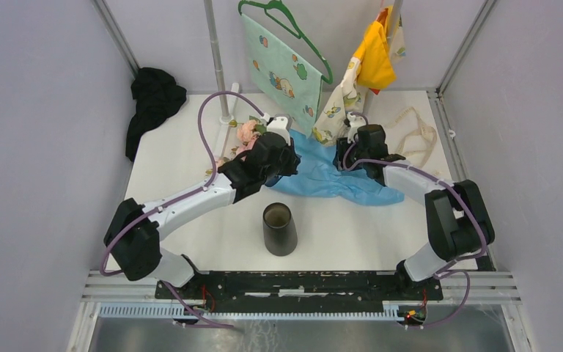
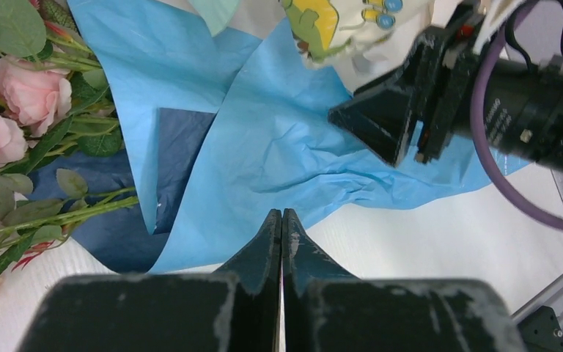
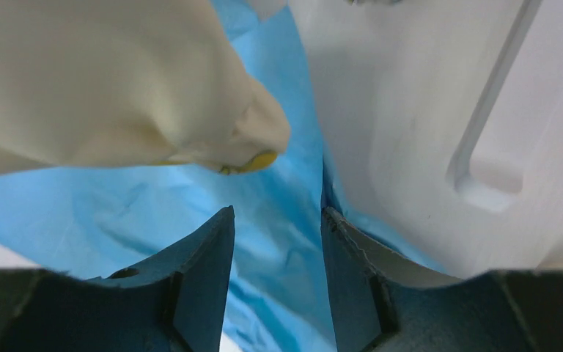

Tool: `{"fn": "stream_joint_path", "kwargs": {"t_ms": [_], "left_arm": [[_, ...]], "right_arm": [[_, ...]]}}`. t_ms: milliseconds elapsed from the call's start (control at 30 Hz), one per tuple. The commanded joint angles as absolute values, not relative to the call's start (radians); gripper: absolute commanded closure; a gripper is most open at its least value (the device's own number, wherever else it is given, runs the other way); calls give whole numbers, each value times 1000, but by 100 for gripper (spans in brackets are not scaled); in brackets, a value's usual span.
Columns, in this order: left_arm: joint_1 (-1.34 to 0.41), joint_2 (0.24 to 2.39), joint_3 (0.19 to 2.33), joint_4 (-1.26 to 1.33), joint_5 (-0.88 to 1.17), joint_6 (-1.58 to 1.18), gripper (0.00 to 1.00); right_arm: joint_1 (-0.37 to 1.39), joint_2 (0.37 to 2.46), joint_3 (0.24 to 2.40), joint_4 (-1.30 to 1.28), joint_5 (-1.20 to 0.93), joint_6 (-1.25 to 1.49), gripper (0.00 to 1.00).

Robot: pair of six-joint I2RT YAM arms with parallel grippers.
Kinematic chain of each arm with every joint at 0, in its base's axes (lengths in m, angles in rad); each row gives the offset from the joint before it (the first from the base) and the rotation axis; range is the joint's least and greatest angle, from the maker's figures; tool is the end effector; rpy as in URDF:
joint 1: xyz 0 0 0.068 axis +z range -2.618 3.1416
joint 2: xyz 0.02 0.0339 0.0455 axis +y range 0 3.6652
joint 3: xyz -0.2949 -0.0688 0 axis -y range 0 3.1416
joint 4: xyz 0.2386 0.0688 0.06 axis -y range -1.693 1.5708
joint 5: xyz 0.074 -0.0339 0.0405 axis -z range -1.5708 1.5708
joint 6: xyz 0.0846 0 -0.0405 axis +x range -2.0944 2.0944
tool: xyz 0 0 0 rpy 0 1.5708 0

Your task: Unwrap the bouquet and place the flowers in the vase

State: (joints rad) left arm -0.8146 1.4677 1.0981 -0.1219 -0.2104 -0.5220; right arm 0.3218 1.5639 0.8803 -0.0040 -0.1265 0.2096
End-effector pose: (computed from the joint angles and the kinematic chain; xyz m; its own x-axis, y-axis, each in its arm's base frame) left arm 0.2681 -0.2585 0.3026 -0.5724 -0.1038 -0.8134 0.3457 0.8690 -0.3542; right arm 0.3409 0.1249 0.2040 -0.6735 -0.0069 -0.7392 -0.2721 0.9321 0.2391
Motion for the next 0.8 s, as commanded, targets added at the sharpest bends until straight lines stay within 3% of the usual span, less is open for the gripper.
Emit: {"fn": "stream_joint_path", "kwargs": {"t_ms": [0,200,433,533,767], "left_arm": [[-813,1382,1054,-53,-250,-512,98],[-813,1307,1012,-59,-300,-503,98],[-813,1245,983,-69,-357,-485,98],[-812,1246,982,-77,-381,-482,98],[-810,1292,1004,-128,-474,-523,98]], "right_arm": [[324,1631,991,67,-78,191,48],[326,1728,1076,61,-87,188,50],[337,1752,1070,72,-121,192,89],[342,1705,1030,86,-111,199,100],[384,1424,840,94,-174,222,100]]}}
